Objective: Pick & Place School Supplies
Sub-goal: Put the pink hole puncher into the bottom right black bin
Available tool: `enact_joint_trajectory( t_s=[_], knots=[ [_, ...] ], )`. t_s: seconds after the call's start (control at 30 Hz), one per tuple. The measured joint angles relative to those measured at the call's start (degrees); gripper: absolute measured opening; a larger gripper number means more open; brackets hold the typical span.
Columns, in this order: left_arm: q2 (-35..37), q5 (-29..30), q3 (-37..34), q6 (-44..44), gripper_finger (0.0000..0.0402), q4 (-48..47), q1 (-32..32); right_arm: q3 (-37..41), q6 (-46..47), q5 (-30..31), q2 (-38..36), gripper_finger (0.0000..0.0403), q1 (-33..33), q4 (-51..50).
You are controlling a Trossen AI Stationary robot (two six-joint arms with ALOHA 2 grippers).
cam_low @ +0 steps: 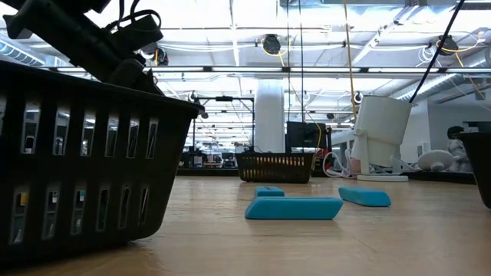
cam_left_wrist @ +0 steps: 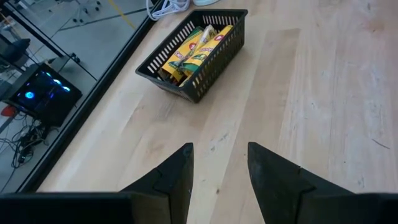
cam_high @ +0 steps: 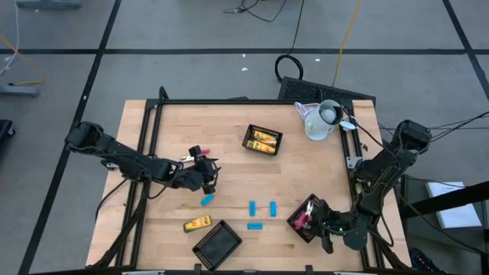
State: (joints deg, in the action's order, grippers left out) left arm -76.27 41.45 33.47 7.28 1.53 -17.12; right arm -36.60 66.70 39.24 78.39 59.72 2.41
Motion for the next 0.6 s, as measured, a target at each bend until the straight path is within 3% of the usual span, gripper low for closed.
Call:
enact_joint_trajectory(
  t_s=[0.43,0.6],
  knots=[
    [0.0,0.0,0.0,0.1,0.0152,0.0,0.0,0.4,6.6,-0.6,0.2,0.0059,0.0,-7.9],
    [0.0,-0.7,0.0,0.1,0.0152,0.0,0.0,0.2,8.0,-0.8,0.1,0.0087,0.0,-8.0]
  ],
)
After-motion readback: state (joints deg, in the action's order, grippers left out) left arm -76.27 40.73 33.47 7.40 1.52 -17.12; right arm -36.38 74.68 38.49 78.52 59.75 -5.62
